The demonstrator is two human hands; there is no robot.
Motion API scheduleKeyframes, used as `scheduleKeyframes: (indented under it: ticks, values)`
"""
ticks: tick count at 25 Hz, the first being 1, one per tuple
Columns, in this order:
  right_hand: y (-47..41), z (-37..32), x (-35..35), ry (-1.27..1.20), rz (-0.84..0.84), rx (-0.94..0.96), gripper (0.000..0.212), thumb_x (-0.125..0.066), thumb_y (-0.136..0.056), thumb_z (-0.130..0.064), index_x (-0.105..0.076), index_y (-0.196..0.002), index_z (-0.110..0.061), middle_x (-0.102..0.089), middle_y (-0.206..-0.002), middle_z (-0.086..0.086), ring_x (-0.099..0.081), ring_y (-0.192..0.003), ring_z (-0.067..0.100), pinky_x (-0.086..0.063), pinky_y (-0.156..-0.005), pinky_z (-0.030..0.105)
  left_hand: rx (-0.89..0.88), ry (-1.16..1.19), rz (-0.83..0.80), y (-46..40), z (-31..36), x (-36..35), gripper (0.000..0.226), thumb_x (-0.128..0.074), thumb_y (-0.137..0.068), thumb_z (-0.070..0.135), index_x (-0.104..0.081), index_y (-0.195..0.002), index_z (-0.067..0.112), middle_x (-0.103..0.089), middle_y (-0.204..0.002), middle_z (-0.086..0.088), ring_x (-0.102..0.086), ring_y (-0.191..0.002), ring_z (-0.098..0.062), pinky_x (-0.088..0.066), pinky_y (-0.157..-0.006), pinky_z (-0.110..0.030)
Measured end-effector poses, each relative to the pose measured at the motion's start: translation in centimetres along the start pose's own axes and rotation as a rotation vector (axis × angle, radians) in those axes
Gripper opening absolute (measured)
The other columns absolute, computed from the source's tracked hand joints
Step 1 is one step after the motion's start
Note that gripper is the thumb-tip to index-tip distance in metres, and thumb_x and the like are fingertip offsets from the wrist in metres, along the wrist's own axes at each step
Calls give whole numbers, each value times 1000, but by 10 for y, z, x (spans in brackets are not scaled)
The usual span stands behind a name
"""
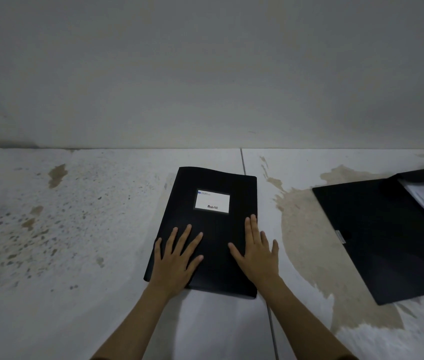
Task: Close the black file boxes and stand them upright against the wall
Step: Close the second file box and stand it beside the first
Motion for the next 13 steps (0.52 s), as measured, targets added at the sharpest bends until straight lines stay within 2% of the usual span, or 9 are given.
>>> scheduleKeyframes:
  ticks: [2,3,5,6,8,10,11,13]
  values:
    - [-2,0,2,6,-21,-5,82,-28,-87,-64,15,-145,-24,18,-157,-5,-15,-144,28,-12,-115,53,11,48,47,-4,-3,10,57,-8,-91,57,-13,-144,37,-29,-151,-1,-25,-135,-21,-43,-96,-54]
    - [-2,0,3,-1,-35,-9,83,-29,-87,-64,15,-145,-24,19,-157,-5,-16,-144,28,-13,-114,53,54,111,76,-6,-8,17,59,-11,-90,59,-13,-145,36,-19,-156,-4,-18,-141,-23,-37,-103,-55]
    - [-3,-2,3,-46,-58,4,83,-31,-87,-63,15,-145,-24,22,-156,-7,-16,-144,28,-19,-113,53,245,299,58,-9,-26,20,67,-26,-88,60,-3,-146,35,4,-159,-11,-2,-146,-31,-17,-113,-55]
    - [-3,-4,4,-94,-61,20,84,-34,-88,-61,15,-145,-23,25,-153,-8,-18,-144,27,-24,-112,52,347,417,7,-9,-35,16,74,-35,-87,57,1,-146,32,5,-158,-15,-5,-145,-35,-15,-114,-54]
    - [0,-8,4,-244,-64,41,85,-42,-89,-54,17,-144,-25,30,-150,-4,-21,-143,28,-31,-112,48,420,599,7,-8,-44,19,83,-51,-85,50,-2,-147,24,-13,-156,-19,-23,-139,-39,-25,-112,-53]
    - [7,-7,1,-428,-90,3,84,-47,-91,-44,16,-143,-28,31,-152,11,-18,-143,33,-26,-114,44,418,778,39,-3,-51,23,84,-60,-82,41,-9,-145,19,-32,-149,-17,-35,-133,-37,-33,-109,-51]
    - [11,-6,-2,-498,-101,-23,82,-48,-91,-40,13,-145,-29,28,-153,15,-15,-143,34,-23,-114,42,430,868,34,1,-55,22,83,-62,-82,39,-11,-145,19,-36,-147,-17,-38,-132,-37,-34,-109,-51]
    - [19,-6,-2,-594,-79,-39,79,-51,-91,-35,5,-146,-29,8,-157,17,-16,-143,32,-22,-114,43,493,1022,11,14,-61,18,82,-62,-81,41,-13,-144,20,-40,-145,-16,-44,-128,-35,-38,-107,-50]
Point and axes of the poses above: each hand's wrist, its own y-axis away from the middle knuckle, its own x-axis out of the back of the hand, z = x × y, the point moved 10 cm from there along -y, towards the middle knuckle
